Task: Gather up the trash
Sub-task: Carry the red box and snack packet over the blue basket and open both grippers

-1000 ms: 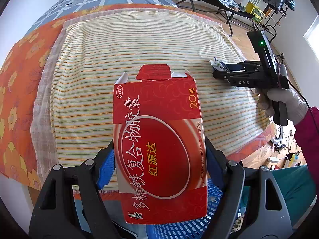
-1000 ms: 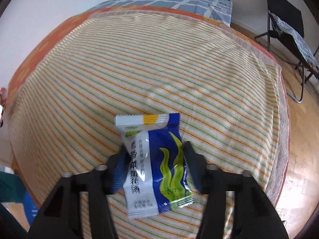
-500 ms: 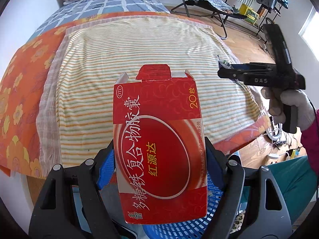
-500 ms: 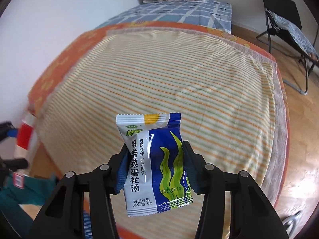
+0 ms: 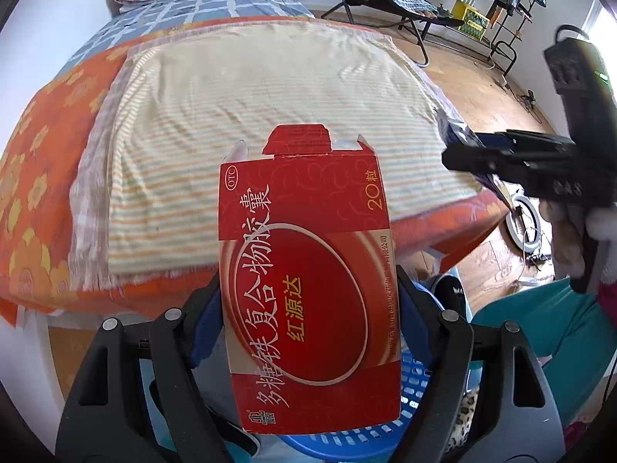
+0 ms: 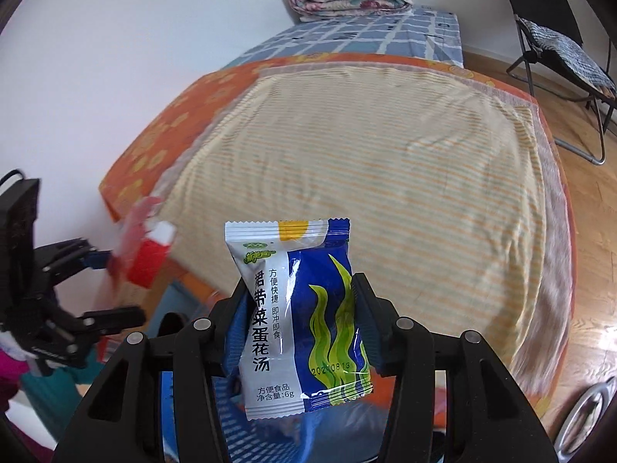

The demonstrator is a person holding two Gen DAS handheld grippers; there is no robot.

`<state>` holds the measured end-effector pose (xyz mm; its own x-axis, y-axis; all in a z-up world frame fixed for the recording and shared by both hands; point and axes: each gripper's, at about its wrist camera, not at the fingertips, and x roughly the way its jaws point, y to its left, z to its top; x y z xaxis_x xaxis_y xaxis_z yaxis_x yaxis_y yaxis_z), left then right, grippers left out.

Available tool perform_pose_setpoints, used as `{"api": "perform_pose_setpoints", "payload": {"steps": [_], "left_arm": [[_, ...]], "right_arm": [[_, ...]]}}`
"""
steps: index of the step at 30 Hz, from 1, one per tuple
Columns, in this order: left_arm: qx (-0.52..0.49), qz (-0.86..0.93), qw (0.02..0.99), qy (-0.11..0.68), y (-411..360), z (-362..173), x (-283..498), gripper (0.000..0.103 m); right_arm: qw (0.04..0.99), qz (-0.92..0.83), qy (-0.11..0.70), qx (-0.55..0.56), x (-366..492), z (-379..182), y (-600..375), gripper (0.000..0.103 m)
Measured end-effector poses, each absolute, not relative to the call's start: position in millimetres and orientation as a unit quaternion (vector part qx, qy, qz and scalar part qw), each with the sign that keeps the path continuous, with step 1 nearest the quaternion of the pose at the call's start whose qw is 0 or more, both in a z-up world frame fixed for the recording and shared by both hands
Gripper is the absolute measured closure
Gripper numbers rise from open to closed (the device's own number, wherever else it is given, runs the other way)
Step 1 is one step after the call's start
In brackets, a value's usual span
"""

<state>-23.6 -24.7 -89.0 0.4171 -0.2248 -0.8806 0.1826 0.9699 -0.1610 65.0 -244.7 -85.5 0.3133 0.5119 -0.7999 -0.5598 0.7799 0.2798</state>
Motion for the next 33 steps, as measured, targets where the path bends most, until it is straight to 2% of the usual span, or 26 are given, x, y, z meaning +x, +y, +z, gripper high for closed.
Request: {"api": "perform_pose_setpoints", "payload": {"steps": [13,23,33], "left_arm": [[-0.038,-0.119,0.818,0.562,-31.2,-133.4,-71.6,0.023],[-0.043,-0.123,0.792,0.597,-38.6,-166.6,-98.0,0.023],[-0.045,-0.135,0.779,0.611,-44.4,-176.2,-112.0,0.023]], "right_arm": [[0.799,0.353,0.487,-0.024,-18.4,-105.6,-233.4,0.055],[0.776,0.353,0.521,-0.039,-45.4,-136.0,-230.9,0.054],[0.757,0.357,0.546,-0.047,-54.7,-153.5,-223.1,0.053]]}}
